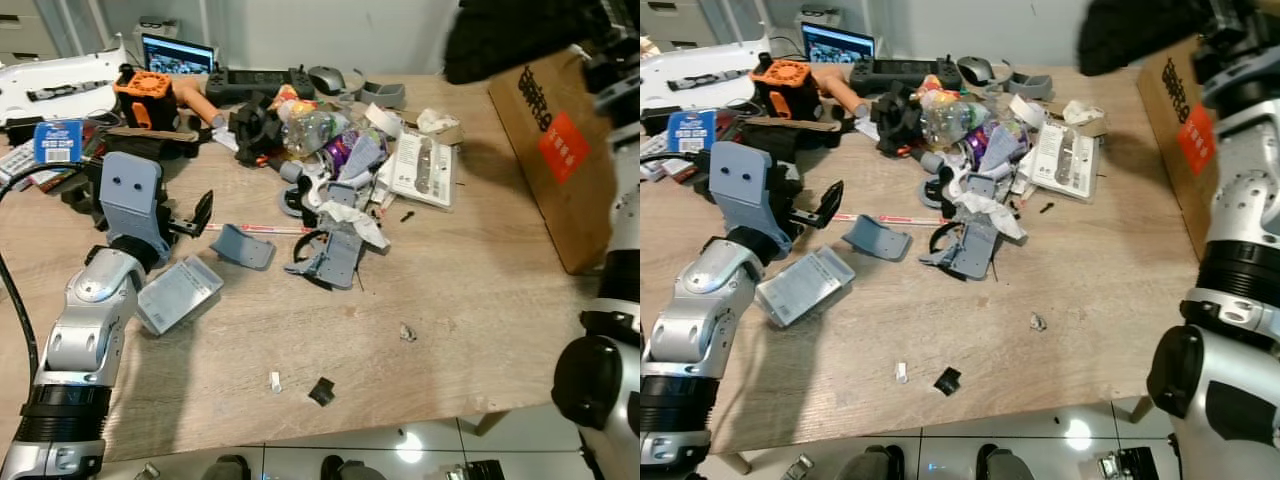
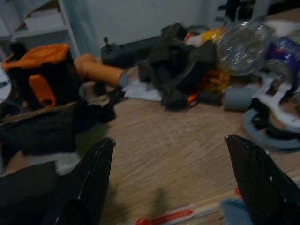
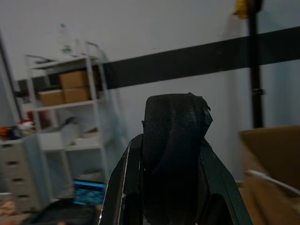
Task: Picking trash to rubbish bin
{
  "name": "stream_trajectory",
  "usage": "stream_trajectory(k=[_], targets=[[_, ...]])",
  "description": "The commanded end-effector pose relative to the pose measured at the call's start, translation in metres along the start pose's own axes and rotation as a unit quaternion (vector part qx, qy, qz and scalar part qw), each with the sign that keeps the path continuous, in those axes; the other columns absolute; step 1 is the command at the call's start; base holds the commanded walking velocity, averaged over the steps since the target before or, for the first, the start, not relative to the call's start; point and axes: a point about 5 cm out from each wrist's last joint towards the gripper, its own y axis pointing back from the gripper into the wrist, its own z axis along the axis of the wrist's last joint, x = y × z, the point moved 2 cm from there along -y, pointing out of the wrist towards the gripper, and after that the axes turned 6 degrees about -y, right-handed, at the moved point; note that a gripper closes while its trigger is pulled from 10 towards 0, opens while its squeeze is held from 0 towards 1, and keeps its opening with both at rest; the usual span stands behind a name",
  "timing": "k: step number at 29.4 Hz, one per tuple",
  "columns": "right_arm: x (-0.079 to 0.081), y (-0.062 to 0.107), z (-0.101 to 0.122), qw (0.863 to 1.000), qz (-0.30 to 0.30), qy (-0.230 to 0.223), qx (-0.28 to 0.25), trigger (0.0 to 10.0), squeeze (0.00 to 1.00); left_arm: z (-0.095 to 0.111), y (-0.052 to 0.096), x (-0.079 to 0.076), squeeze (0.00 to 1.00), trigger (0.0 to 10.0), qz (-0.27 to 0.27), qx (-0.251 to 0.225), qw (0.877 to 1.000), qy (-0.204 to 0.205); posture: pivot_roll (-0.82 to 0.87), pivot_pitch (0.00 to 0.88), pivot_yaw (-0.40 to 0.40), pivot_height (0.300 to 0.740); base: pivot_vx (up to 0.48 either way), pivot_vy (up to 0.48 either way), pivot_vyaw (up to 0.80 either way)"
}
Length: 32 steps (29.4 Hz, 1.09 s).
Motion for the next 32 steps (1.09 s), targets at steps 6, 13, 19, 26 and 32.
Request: stream_trajectory(k=[6,13,19,26,32], targets=[[-0.044,0.011,0.043,0.988,-0.089,0.111,-0.064,0.0,0.0,-0.005,0.003,-0.009,0.0,10.0,0.002,0.002,1.0,0.006,0.02,0.193,-0.047,0.74,0.0,0.0,0.0],[-0.059,0.017,0.078,0.967,-0.126,0.173,-0.136,0.0,0.0,-0.005,0.004,-0.011,0.0,10.0,0.003,0.002,1.0,0.006,0.02,0.195,-0.042,0.74,0.0,0.0,0.0],[-0.067,0.018,0.091,0.962,-0.135,0.192,-0.137,0.0,0.0,-0.005,0.003,-0.01,0.0,10.0,0.004,0.001,1.0,0.006,0.01,0.202,-0.044,0.74,0.0,0.0,0.0],[-0.086,0.031,0.077,0.958,-0.178,0.194,-0.117,0.0,0.0,-0.009,0.004,-0.02,0.0,10.0,-0.009,0.006,1.0,0.003,0.02,0.207,-0.038,0.74,0.0,0.0,0.0],[-0.095,0.038,0.081,0.949,-0.203,0.203,-0.131,2.1,0.0,-0.008,0.004,-0.018,0.0,10.0,-0.01,0.007,1.0,0.001,0.02,0.211,-0.036,0.74,0.0,0.0,0.0]])
